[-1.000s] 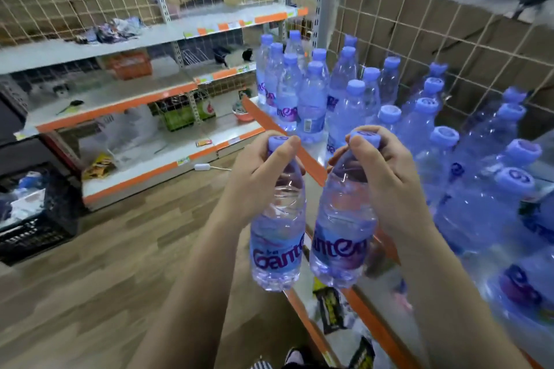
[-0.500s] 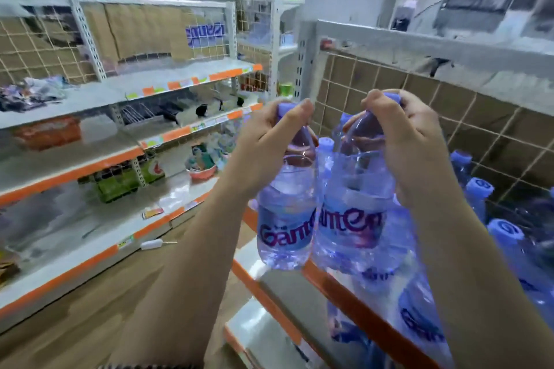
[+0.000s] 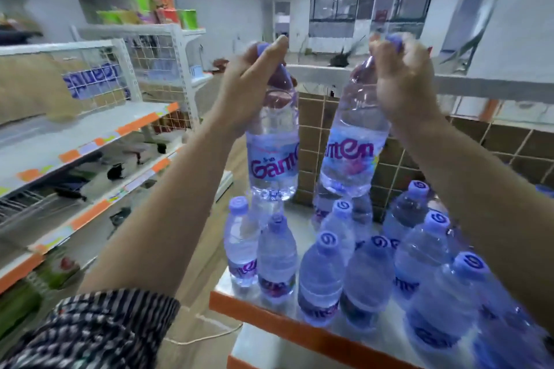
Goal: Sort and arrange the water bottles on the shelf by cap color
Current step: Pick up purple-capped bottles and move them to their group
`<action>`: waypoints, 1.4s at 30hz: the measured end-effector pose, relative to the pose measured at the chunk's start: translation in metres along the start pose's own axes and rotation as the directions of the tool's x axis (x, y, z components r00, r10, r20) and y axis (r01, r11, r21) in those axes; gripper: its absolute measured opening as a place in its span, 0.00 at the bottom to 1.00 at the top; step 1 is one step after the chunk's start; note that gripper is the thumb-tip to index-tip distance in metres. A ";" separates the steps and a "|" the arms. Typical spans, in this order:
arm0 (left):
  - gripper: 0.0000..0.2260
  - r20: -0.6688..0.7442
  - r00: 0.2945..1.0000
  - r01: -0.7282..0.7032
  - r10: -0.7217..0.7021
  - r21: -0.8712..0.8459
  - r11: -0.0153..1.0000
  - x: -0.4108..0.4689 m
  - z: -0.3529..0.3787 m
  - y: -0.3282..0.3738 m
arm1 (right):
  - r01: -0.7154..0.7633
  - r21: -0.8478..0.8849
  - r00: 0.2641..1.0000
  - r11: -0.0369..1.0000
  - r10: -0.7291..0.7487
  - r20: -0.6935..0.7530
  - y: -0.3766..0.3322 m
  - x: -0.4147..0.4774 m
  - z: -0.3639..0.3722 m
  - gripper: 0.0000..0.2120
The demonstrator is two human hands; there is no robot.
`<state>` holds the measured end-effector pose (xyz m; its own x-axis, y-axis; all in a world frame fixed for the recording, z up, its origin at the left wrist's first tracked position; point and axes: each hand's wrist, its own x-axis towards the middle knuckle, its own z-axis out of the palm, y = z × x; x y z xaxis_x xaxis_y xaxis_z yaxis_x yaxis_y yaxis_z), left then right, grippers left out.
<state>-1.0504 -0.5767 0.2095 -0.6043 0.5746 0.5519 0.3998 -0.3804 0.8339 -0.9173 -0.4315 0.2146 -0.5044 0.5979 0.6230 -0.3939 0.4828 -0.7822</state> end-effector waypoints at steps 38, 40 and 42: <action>0.18 0.474 0.836 0.160 -0.275 0.269 0.950 0.055 -0.024 -0.227 | 0.049 -0.879 0.560 0.474 0.715 0.417 0.139 -0.028 0.030 0.17; 0.12 0.504 0.819 0.126 -0.275 0.309 0.943 0.052 -0.024 -0.234 | 0.034 -0.876 0.565 0.481 0.714 0.414 0.138 -0.029 0.028 0.17; 0.08 0.543 0.786 0.117 -0.295 0.338 0.934 0.047 -0.024 -0.240 | 0.024 -0.874 0.579 0.485 0.706 0.407 0.137 -0.031 0.026 0.18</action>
<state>-1.1910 -0.4757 0.0350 -0.2194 0.9574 0.1878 0.5357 -0.0427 0.8433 -0.9757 -0.4008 0.0883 -0.8833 0.4266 -0.1945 0.4688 0.8079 -0.3572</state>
